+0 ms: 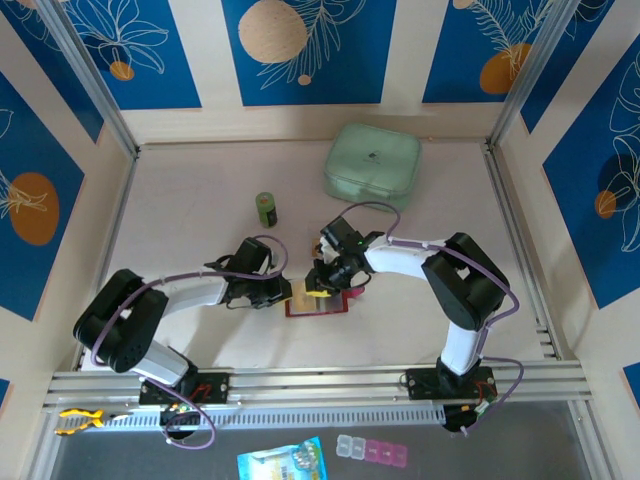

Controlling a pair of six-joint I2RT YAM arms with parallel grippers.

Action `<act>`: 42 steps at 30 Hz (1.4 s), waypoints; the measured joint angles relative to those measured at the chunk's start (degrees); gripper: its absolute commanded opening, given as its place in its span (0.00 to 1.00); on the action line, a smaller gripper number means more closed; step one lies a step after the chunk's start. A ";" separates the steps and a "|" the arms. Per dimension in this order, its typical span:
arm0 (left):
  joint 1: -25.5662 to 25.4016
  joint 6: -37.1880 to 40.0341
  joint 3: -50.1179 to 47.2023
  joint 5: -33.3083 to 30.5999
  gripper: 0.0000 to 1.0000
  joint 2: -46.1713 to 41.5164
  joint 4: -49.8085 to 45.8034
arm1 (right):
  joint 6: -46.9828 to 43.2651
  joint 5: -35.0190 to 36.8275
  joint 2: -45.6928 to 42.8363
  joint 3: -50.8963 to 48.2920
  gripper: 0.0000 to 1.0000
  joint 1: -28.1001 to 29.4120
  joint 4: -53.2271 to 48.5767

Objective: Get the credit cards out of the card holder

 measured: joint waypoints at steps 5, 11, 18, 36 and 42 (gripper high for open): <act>0.07 0.00 0.00 0.00 0.16 0.00 0.00 | -0.83 1.22 0.20 0.24 0.23 0.20 -0.35; 0.17 0.02 0.00 0.02 0.15 0.00 0.00 | -1.64 2.84 1.05 0.35 0.22 0.52 -1.07; 0.28 0.02 0.00 0.02 0.15 0.00 -0.02 | -2.03 4.31 1.05 0.90 0.22 0.96 -2.10; 0.39 0.96 0.33 -0.20 0.14 -2.75 -2.95 | -3.08 8.61 -2.34 1.09 0.22 1.05 -5.81; 0.37 1.51 1.97 0.00 0.07 -3.56 -3.98 | -3.06 8.33 -3.02 1.07 0.22 1.03 -5.70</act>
